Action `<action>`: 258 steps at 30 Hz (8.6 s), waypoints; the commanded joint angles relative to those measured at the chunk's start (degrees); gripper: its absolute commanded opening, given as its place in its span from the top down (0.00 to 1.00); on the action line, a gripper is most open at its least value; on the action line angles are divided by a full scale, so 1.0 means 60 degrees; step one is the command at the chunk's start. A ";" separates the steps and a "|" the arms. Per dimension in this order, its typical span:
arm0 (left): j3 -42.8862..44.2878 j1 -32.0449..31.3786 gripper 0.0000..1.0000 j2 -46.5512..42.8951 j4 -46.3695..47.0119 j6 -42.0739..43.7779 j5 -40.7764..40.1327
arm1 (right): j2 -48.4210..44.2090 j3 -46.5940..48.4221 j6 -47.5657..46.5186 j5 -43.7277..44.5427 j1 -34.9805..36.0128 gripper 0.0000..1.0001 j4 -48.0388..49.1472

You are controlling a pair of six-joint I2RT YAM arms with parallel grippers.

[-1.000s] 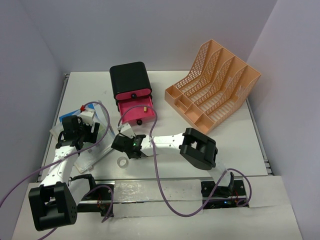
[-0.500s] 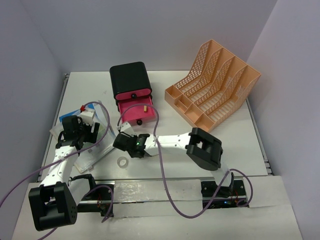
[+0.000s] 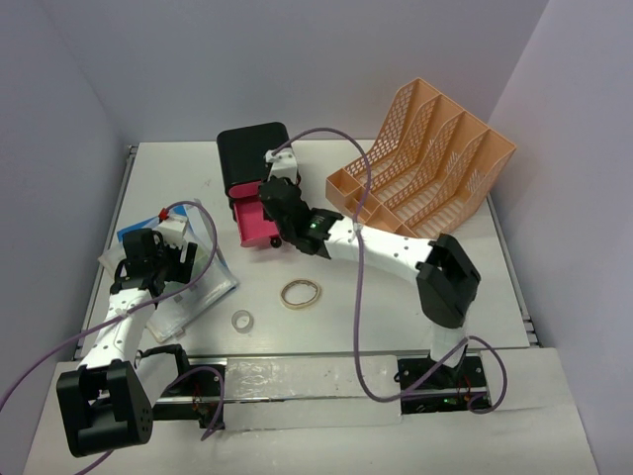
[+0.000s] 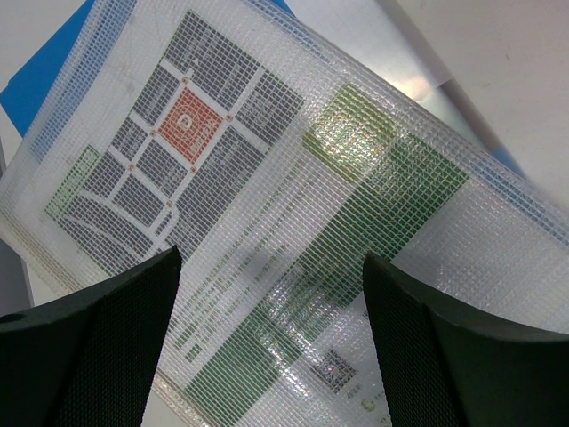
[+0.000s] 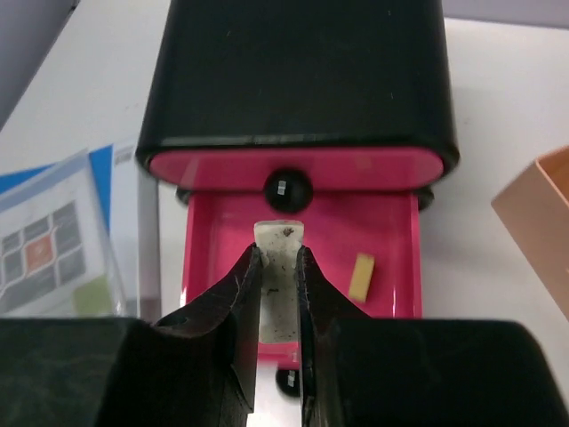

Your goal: Organize the desk

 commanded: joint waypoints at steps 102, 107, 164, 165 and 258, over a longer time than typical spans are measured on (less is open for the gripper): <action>-0.0002 0.0062 0.11 0.0321 0.0278 0.0105 0.0187 | 0.2322 -0.1173 0.5289 -0.4170 -0.2163 0.67 0.4330; 0.0000 0.0062 0.11 0.0362 0.0281 0.0105 0.0185 | 0.2486 -0.1040 0.5454 -0.4223 -0.2241 0.66 0.4371; -0.0061 0.0062 0.11 0.0231 0.0231 0.0149 0.0232 | 0.4241 -0.1790 0.9539 -0.4329 -0.2477 0.48 0.7100; -0.0061 0.0062 0.11 0.0223 0.0224 0.0149 0.0231 | 0.4233 -0.1790 0.9562 -0.4314 -0.2485 0.49 0.7084; -0.0120 0.0076 0.11 -0.0016 0.0161 0.0163 0.0334 | 0.1672 -0.1057 0.2315 -0.1557 0.2388 0.68 -0.5639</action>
